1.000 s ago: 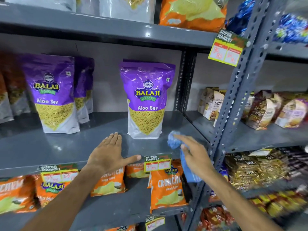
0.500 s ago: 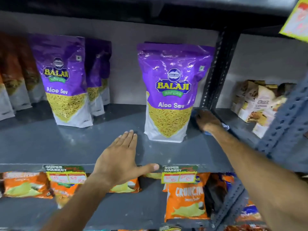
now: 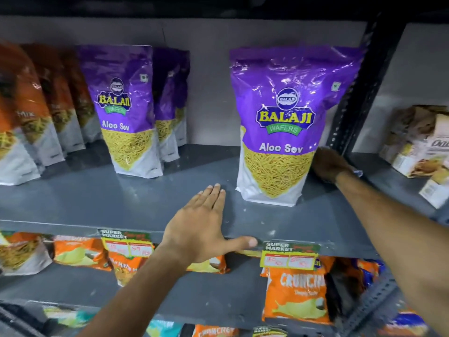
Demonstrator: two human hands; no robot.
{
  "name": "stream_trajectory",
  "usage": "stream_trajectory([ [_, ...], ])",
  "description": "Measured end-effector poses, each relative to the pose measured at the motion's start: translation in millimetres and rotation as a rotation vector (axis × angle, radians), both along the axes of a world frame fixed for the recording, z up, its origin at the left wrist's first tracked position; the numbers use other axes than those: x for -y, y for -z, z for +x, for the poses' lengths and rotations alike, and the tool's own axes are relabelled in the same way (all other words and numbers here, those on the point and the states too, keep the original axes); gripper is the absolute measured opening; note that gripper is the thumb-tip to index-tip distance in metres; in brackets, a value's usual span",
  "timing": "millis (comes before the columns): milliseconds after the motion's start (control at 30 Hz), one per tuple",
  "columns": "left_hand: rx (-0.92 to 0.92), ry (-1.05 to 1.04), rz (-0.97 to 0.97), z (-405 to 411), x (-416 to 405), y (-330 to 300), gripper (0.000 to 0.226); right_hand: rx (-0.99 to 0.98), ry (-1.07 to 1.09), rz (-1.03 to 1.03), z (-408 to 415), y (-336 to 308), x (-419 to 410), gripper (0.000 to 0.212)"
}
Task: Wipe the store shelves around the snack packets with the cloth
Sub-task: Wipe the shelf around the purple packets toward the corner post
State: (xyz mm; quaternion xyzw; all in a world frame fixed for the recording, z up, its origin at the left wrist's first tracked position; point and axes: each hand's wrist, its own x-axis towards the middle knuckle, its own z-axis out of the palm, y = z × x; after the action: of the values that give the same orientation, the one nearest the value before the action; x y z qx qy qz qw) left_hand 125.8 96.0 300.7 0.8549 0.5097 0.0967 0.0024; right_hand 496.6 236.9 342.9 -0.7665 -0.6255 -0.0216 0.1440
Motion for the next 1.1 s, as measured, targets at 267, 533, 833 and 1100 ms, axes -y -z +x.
stream_trajectory([
  [267, 0.003, -0.004, -0.03, 1.2, 4.5, -4.6, 0.141, -0.034, 0.039, 0.069, -25.5, -2.6, 104.7, 0.031],
  [533, -0.036, 0.019, 0.005, -2.5, 22.2, -6.1, 0.137, -0.042, 0.035, 0.026, -65.0, 16.4, 190.6, 0.046],
  [833, -0.15, 0.1, 0.187, -51.9, 65.3, 14.4, 0.112, 0.067, -0.18, 0.34, -141.5, 44.0, 250.6, 0.043],
  [1100, -0.103, -0.032, 0.243, -134.4, 76.6, 27.6, 0.105, 0.072, -0.388, 0.325, -242.6, 46.4, 222.4, 0.043],
])
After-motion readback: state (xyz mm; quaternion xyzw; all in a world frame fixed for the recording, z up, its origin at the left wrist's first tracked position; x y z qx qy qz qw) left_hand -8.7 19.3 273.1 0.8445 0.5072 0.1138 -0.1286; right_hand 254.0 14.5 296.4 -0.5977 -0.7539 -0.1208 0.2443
